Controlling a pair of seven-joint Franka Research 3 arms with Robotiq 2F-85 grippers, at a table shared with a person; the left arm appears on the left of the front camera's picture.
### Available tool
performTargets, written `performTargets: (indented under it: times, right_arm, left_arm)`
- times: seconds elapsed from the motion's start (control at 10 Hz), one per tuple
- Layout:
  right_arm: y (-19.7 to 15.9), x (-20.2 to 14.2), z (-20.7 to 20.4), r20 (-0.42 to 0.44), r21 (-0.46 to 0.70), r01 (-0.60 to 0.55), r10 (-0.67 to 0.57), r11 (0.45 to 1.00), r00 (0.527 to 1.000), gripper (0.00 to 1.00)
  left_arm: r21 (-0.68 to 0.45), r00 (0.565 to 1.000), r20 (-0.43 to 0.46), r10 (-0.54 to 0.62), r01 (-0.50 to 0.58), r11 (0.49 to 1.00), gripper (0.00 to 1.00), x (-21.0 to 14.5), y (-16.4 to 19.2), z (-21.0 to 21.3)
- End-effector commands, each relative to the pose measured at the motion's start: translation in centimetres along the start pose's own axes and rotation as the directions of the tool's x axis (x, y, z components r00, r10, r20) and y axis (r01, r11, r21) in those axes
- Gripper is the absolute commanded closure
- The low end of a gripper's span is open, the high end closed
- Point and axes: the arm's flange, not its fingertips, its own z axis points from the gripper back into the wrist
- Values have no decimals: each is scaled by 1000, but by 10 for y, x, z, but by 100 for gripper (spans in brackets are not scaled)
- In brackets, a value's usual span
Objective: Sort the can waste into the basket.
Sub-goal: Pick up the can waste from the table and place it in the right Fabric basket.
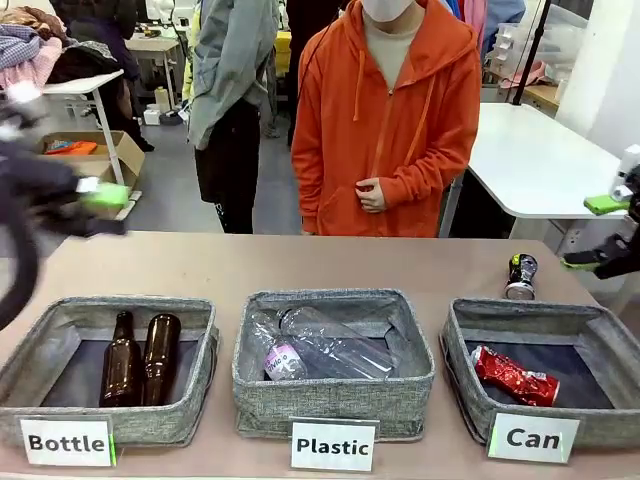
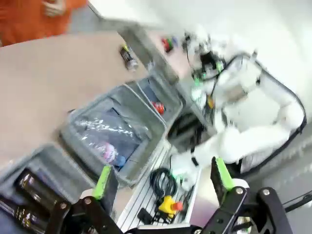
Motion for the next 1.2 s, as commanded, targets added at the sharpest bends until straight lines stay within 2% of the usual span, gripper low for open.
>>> performTargets:
  times: [0.0, 0.1, 0.2, 1.1]
  right_arm:
    - [-13, 13, -1, -11, 60, -37, 38, 998, 999, 0]
    - [-21, 16, 2, 73, -22, -73, 75, 997, 994, 0]
    - [-8, 7, -10, -21, 44, -13, 14, 999, 1000, 0]
    - [-8, 7, -10, -21, 44, -13, 14, 999, 1000, 0]
  left_arm:
    - [-74, 944, 327, 33, -9, 997, 0, -67, 24, 61]
    - [-111, 905, 417, 85, -42, 993, 0, -98, 41, 72]
    - [-16, 984, 168, 58, -56, 998, 0, -17, 20, 52]
    - [-16, 984, 168, 58, -56, 998, 0, -17, 20, 52]
